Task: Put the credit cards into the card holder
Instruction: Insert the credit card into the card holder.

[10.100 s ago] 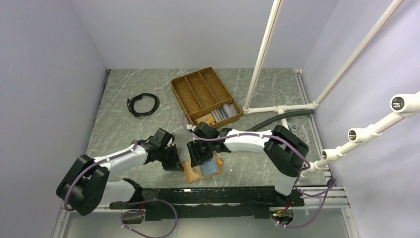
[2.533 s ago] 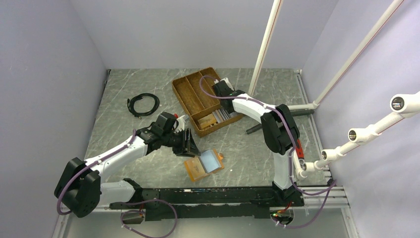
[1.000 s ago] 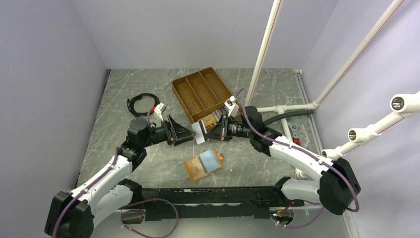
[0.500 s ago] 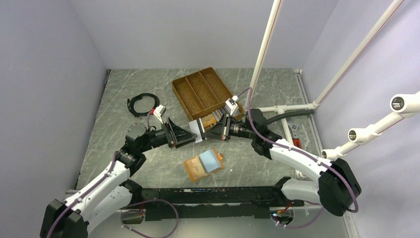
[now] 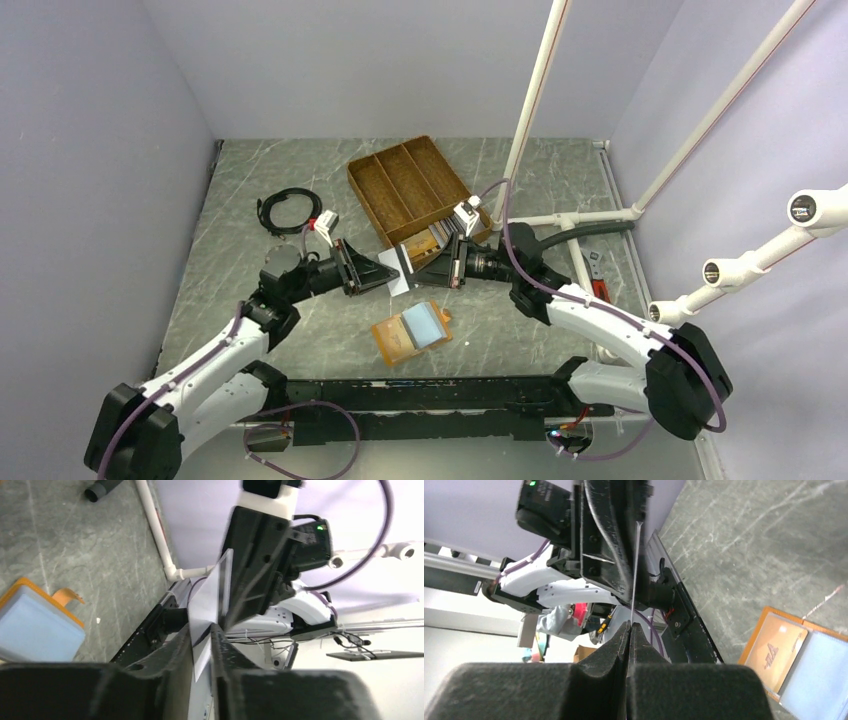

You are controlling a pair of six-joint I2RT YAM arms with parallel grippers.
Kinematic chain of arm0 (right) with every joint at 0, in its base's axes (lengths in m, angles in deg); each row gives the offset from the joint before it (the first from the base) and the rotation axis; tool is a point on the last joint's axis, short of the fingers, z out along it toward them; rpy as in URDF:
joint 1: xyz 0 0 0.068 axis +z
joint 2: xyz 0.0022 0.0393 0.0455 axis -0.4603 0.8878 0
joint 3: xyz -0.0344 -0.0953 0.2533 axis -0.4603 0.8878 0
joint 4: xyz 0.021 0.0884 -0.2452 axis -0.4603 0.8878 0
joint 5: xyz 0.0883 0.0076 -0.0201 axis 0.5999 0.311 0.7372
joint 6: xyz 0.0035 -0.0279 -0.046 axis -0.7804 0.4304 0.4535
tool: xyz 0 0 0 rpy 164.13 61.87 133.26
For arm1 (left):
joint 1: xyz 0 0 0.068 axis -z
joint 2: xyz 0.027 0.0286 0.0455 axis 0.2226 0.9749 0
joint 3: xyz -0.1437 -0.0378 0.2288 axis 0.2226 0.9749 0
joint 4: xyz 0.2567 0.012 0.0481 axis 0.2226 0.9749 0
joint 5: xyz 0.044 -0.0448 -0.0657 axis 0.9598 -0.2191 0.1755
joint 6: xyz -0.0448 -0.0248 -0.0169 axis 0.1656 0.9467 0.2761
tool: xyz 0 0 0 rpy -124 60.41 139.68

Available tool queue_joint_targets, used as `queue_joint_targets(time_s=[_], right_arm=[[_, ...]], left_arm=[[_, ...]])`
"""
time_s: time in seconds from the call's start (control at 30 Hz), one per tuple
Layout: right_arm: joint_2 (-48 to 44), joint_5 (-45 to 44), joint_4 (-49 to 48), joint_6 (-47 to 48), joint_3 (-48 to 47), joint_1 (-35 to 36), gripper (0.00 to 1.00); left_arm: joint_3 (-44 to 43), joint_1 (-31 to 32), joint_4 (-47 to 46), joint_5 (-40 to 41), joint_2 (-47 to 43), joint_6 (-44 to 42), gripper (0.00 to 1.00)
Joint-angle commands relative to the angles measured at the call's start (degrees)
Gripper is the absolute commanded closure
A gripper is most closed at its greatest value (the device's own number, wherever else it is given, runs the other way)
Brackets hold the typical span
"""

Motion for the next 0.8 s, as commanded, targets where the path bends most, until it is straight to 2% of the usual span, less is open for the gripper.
queue_joint_targets(time_s=[0.0,0.03,0.07,0.13,0.17,0.2,0.27,0.3,0.37,0.4,0.5,0.53,0.77], right_arm=[[0.4,-0.8,-6.7,-2.8,1.8,0.2,1.0],[0.5,-1.4,-4.4,-1.7,1.8,0.2,1.0],[0.5,-2.4,-0.3,1.4,1.0,0.1,0.94],[0.0,-9.1,16.4,11.1,-2.8,0.4,0.64],[0.3,-13.1,24.4,15.9,-4.7,0.5,0.55],[1.1,-15.4,30.3,19.7,-6.4,0.6,0.52],[2.5,-15.4,35.0,25.0,-6.7,0.5,0.5],[3.6,-13.3,35.1,26.9,-6.3,0.5,0.52],[6.5,-6.7,33.5,29.2,-5.9,0.6,0.68],[8.0,-5.6,32.9,29.7,-5.7,0.6,0.78],[11.8,-5.4,30.2,30.5,-5.0,0.8,0.97],[12.9,-5.9,29.2,30.7,-4.8,0.8,1.0],[20.7,-10.2,23.6,30.4,-3.3,0.8,1.0]], left_arm=[[0.6,0.3,-7.6,-2.1,-0.8,1.3,0.9],[0.2,0.4,-1.0,-1.3,-1.5,0.0,0.98],[-0.6,0.4,6.4,0.0,-2.1,-1.8,1.0],[-3.0,0.4,21.5,3.9,-2.4,-6.1,1.0],[-3.7,0.4,27.1,4.4,-1.7,-7.7,1.0],[-3.7,0.4,29.2,3.1,-0.2,-8.5,1.0],[-2.6,0.4,26.9,-2.3,4.5,-9.6,1.0],[-1.3,0.7,23.6,-5.4,7.2,-9.5,1.0],[-0.5,1.9,20.2,-7.9,10.9,-10.1,1.0],[-0.5,2.5,20.4,-7.9,11.9,-10.8,1.0],[-0.2,3.0,20.0,-8.0,15.0,-13.0,1.0],[-0.1,3.0,19.8,-7.9,16.3,-13.1,1.0],[4.6,3.3,8.9,-8.8,24.9,-10.3,1.0]])
